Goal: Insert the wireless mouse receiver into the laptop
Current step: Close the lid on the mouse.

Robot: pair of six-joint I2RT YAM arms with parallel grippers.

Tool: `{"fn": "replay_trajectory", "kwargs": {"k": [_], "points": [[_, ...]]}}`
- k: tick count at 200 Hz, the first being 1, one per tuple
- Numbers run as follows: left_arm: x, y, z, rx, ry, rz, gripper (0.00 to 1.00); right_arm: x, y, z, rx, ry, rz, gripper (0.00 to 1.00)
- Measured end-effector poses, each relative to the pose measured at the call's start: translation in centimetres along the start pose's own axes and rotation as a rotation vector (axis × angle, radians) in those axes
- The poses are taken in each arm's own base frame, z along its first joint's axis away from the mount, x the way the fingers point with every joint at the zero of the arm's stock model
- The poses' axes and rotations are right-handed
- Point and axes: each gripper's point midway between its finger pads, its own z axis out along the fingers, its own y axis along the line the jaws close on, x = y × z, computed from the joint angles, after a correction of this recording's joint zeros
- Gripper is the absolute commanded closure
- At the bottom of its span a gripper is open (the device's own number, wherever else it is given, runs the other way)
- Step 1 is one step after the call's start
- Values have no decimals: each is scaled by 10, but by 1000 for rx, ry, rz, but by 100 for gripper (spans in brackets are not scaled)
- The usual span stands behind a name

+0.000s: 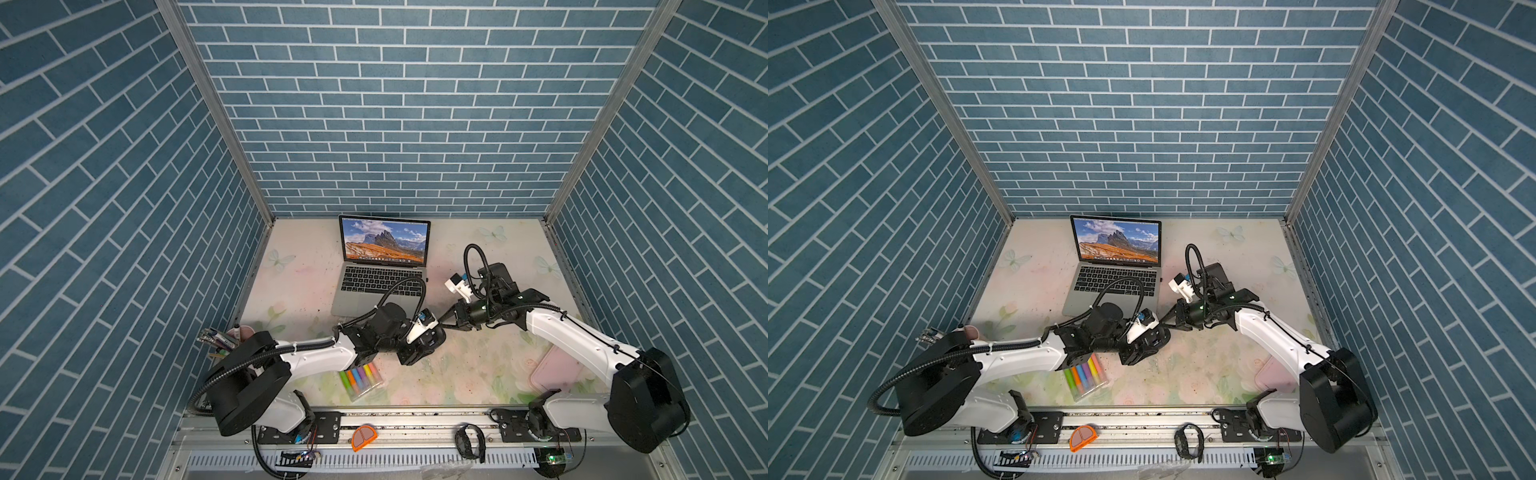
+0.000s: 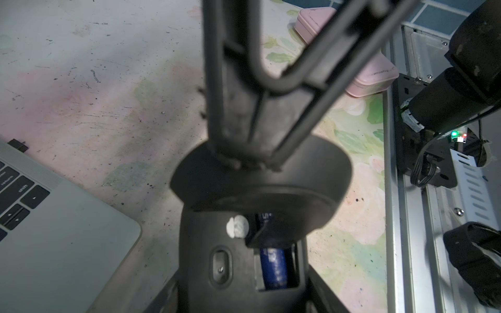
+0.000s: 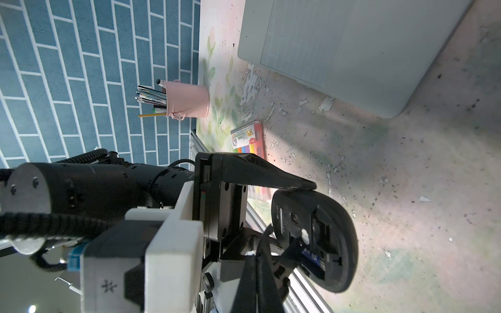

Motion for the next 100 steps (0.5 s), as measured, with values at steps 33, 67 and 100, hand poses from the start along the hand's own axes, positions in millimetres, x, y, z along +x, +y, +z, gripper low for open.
{"fn": "replay_trajectory", "kwargs": {"k": [33,67,100], "points": [[10,0,2,1,13,-22,100,0,-10,8,-7,23,43,100],[12,0,2,1,15,-31,100,-1,-15,8,-8,31,64,99],[12,0,2,0,15,-32,100,-3,-17,8,-4,35,81,93]]}}
